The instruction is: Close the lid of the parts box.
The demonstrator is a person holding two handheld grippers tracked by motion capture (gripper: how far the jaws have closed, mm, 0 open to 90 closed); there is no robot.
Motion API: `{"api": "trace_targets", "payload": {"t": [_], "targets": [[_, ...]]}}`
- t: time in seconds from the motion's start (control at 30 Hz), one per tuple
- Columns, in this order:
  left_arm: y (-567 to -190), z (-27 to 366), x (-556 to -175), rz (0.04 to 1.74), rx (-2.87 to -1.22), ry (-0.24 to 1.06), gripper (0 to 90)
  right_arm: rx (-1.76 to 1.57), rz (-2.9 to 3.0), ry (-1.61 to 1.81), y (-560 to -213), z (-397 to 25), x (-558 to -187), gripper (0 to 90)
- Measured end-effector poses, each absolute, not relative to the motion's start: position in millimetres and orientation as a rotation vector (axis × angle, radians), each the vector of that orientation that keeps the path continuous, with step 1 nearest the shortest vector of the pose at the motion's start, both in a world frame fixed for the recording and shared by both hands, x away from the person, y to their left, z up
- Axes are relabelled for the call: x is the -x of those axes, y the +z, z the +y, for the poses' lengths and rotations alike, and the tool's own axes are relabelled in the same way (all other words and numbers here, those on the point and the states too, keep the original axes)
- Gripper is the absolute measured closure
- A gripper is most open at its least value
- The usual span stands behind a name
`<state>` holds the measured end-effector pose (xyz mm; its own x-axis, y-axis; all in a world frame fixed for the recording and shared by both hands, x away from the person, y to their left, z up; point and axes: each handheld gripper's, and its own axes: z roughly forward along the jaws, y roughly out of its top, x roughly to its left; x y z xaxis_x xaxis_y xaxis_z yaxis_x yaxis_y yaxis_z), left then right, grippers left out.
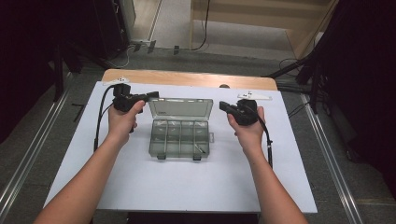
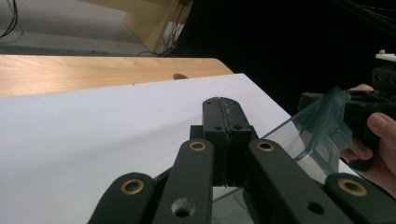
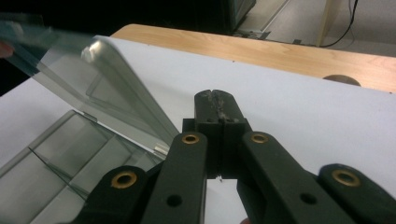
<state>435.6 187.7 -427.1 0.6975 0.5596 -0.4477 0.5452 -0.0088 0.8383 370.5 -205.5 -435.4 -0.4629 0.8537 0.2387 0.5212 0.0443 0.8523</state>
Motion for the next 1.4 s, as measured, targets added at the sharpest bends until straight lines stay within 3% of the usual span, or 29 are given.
{"api": "trace_targets", "payload": {"t": [0.6, 1.4], "targets": [[-429, 190, -412, 0.866, -1.669, 0.038, 90.0, -1.344, 2.006, 1.424, -421, -190, -358, 90.0], [-436, 188, -381, 0.823, -1.655, 0.036, 90.0, -1.265, 2.032, 1.44, -426, -179, -329, 90.0]]}}
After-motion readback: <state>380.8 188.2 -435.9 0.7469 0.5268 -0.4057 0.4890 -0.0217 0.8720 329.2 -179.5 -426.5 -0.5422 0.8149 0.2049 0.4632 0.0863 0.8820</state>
